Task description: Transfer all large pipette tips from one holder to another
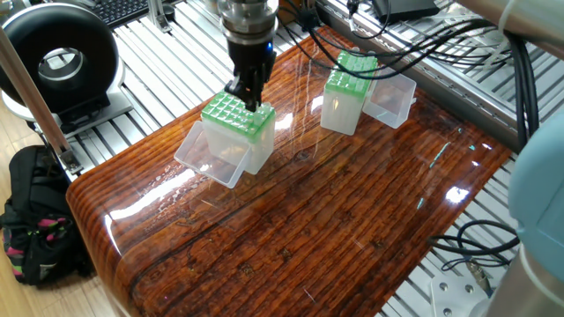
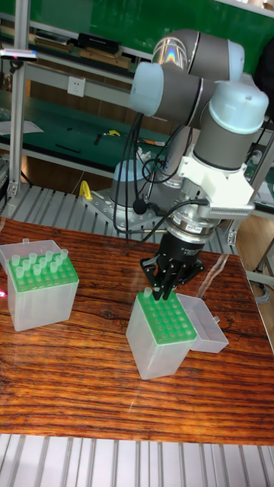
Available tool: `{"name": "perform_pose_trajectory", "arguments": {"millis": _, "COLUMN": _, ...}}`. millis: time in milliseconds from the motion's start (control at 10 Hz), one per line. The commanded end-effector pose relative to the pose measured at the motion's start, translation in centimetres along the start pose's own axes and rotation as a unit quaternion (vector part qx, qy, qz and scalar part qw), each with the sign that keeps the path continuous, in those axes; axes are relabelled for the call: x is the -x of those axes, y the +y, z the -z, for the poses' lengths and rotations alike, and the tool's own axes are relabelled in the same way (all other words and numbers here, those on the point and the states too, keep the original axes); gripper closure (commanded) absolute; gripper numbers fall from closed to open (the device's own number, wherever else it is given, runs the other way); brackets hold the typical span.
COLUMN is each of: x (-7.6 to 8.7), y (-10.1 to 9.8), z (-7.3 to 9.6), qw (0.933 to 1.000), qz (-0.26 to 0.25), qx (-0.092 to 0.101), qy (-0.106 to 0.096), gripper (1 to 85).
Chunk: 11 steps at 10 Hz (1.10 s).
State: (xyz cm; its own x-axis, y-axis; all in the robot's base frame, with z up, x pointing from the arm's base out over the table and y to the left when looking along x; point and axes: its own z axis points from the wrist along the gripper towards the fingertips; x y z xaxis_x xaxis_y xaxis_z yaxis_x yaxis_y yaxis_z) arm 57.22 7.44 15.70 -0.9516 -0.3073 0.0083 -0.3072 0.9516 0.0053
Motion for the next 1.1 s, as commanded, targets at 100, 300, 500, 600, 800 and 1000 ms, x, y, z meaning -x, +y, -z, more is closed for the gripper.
{"name": "perform_pose_trajectory", "arguments": {"millis": 100, "x": 0.3, "y": 0.6, "z": 3.6, "qw": 0.9998, "qz": -0.001, "qx": 0.019, "qy": 0.009, "gripper": 77.0}}
{"name": "perform_pose_trajectory", "arguments": {"millis": 300, "x": 0.4, "y": 0.7, "z": 6.8, "qw": 0.9997, "qz": -0.005, "qx": 0.012, "qy": 0.018, "gripper": 77.7}}
{"name": "perform_pose_trajectory", "arguments": {"millis": 500, "x": 0.4, "y": 1.2, "z": 9.6, "qw": 0.9994, "qz": -0.014, "qx": 0.016, "qy": 0.028, "gripper": 79.3}}
{"name": "perform_pose_trajectory", "arguments": {"millis": 600, "x": 0.2, "y": 1.3, "z": 10.7, "qw": 0.9994, "qz": -0.014, "qx": 0.019, "qy": 0.027, "gripper": 79.3}}
{"name": "perform_pose_trajectory", "arguments": {"millis": 800, "x": -0.3, "y": 0.8, "z": 11.5, "qw": 0.9996, "qz": -0.008, "qx": 0.016, "qy": 0.021, "gripper": 79.3}}
{"name": "perform_pose_trajectory", "arguments": {"millis": 1000, "x": -1.0, "y": 0.7, "z": 12.1, "qw": 0.9997, "qz": -0.001, "qx": 0.017, "qy": 0.019, "gripper": 79.3}}
